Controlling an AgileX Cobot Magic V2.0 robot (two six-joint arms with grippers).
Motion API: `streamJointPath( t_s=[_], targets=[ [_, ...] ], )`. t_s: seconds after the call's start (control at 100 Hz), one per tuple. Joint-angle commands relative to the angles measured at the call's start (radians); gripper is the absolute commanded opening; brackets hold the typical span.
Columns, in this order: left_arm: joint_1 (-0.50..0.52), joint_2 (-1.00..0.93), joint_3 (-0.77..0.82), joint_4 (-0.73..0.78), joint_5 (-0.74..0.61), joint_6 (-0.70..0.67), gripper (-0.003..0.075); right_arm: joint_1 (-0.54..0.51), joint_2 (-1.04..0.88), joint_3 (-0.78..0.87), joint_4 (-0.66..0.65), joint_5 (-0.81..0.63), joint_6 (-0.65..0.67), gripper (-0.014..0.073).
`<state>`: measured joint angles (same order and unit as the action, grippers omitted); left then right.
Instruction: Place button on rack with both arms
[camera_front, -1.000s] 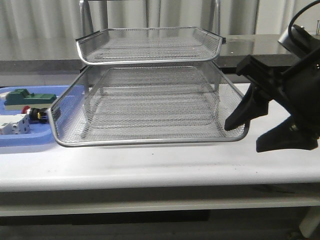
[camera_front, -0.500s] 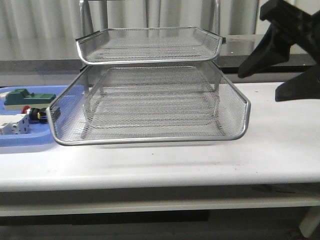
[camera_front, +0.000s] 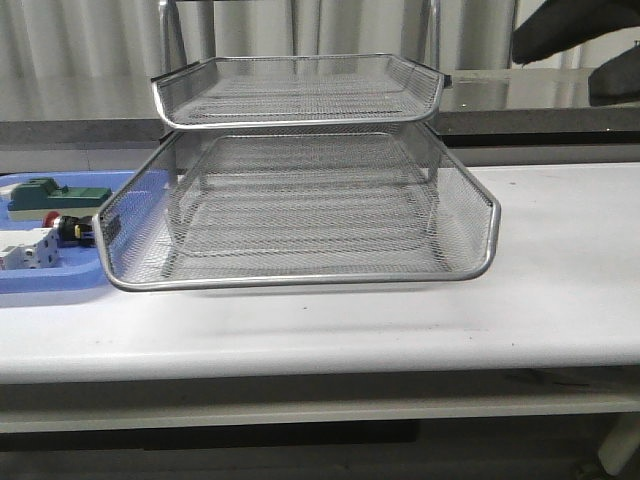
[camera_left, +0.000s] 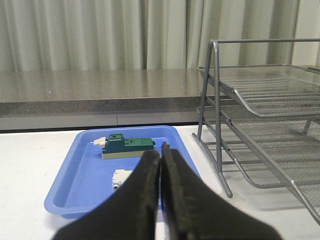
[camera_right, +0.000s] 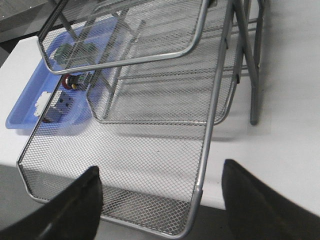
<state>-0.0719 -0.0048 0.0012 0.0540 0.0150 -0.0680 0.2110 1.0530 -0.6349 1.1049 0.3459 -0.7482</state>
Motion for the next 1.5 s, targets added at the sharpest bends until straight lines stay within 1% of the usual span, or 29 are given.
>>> streamJointPath(
  t_s=[0.0,0.12,0.19,0.25,0.26,0.27,0.28,0.33,0.35,0.37,0.41,0.44,0.48,0.51,0.53,0.54,0.55,0.62,0.65,0.69,0.77,0.88,1.0,1.11,1.21,1.33,1.49],
  targets=[
    [-0.001,-0.035,0.046,-0.001,-0.076,-0.007,0.0004,-0.012,-0.032,-0.058,-0.032,0.021,-0.008,0.0507],
    [-0.001,-0.035,0.046,-0.001,-0.076,-0.007,0.0004,-0.045,-0.032,-0.127,-0.123,0.128,0.03,0.0507],
    [-0.001,-0.035,0.046,-0.001,-0.076,-0.007,0.0004,-0.067,-0.032,-0.176,-0.217,0.202,0.084,0.0507],
    [-0.001,-0.035,0.046,-0.001,-0.076,-0.007,0.0004,-0.087,-0.032,-0.224,-0.329,0.272,0.146,0.0507],
    [-0.001,-0.035,0.046,-0.001,-0.076,-0.007,0.0004,-0.089,-0.032,-0.23,-0.343,0.279,0.164,0.0507],
    [-0.001,-0.035,0.046,-0.001,-0.076,-0.007,0.0004,-0.091,-0.032,-0.241,-0.387,0.295,0.173,0.0507],
    [-0.001,-0.035,0.046,-0.001,-0.076,-0.007,0.0004,-0.095,-0.032,-0.246,-0.387,0.302,0.193,0.0507],
    [-0.001,-0.035,0.046,-0.001,-0.076,-0.007,0.0004,-0.106,-0.032,-0.283,-0.499,0.353,0.27,0.0507],
    [-0.001,-0.035,0.046,-0.001,-0.076,-0.007,0.0004,-0.108,-0.032,-0.303,-0.568,0.374,0.304,0.0507],
    [-0.001,-0.035,0.046,-0.001,-0.076,-0.007,0.0004,-0.111,-0.032,-0.312,-0.602,0.394,0.34,0.0507],
    [-0.001,-0.035,0.046,-0.001,-0.076,-0.007,0.0004,-0.112,-0.032,-0.339,-0.723,0.433,0.401,0.0507],
    [-0.001,-0.035,0.046,-0.001,-0.076,-0.007,0.0004,-0.112,-0.032,-0.355,-0.776,0.457,0.461,0.0507],
    [-0.001,-0.035,0.046,-0.001,-0.076,-0.007,0.0004,-0.112,-0.035,-0.372,-0.894,0.484,0.52,0.0507],
    [-0.001,-0.035,0.046,-0.001,-0.076,-0.007,0.0004,-0.112,-0.041,-0.377,-0.94,0.492,0.573,0.0507],
    [-0.001,-0.035,0.046,-0.001,-0.076,-0.007,0.0004,-0.112,-0.046,-0.378,-0.994,0.493,0.592,0.0507],
    [-0.001,-0.035,0.046,-0.001,-0.076,-0.007,0.0004,-0.112,-0.048,-0.378,-0.994,0.493,0.611,0.0507],
    [-0.001,-0.035,0.046,-0.001,-0.076,-0.007,0.0004,-0.112,-0.054,-0.378,-1.032,0.493,0.619,0.0507],
    [-0.001,-0.035,0.046,-0.001,-0.076,-0.007,0.0004,-0.112,-0.087,-0.378,-1.134,0.491,0.696,0.0507],
    [-0.001,-0.035,0.046,-0.001,-0.076,-0.007,0.0004,-0.112,-0.102,-0.378,-1.159,0.489,0.728,0.0507],
    [-0.001,-0.035,0.046,-0.001,-0.076,-0.007,0.0004,-0.112,-0.127,-0.378,-1.205,0.48,0.748,0.0507],
    [-0.001,-0.035,0.046,-0.001,-0.076,-0.007,0.0004,-0.112,-0.17,-0.377,-1.238,0.461,0.783,0.0507],
    [-0.001,-0.035,0.046,-0.001,-0.076,-0.007,0.0004,-0.112,-0.234,-0.368,-1.236,0.449,0.788,0.0507],
    [-0.001,-0.035,0.046,-0.001,-0.076,-0.007,0.0004,-0.112,-0.303,-0.337,-1.225,0.484,0.794,0.0507],
    [-0.001,-0.035,0.046,-0.001,-0.076,-0.007,0.0004,-0.112,-0.358,-0.284,-1.185,0.519,0.794,0.0507],
    [-0.001,-0.035,0.046,-0.001,-0.076,-0.007,0.0004,-0.112,-0.41,-0.221,-1.144,0.518,0.794,0.0507],
    [-0.001,-0.035,0.046,-0.001,-0.076,-0.007,0.0004,-0.112,-0.468,-0.14,-1.128,0.506,0.794,0.0507],
    [-0.001,-0.035,0.046,-0.001,-0.076,-0.007,0.0004,-0.112,-0.503,-0.081,-1.119,0.505,0.794,0.0507]
  ],
)
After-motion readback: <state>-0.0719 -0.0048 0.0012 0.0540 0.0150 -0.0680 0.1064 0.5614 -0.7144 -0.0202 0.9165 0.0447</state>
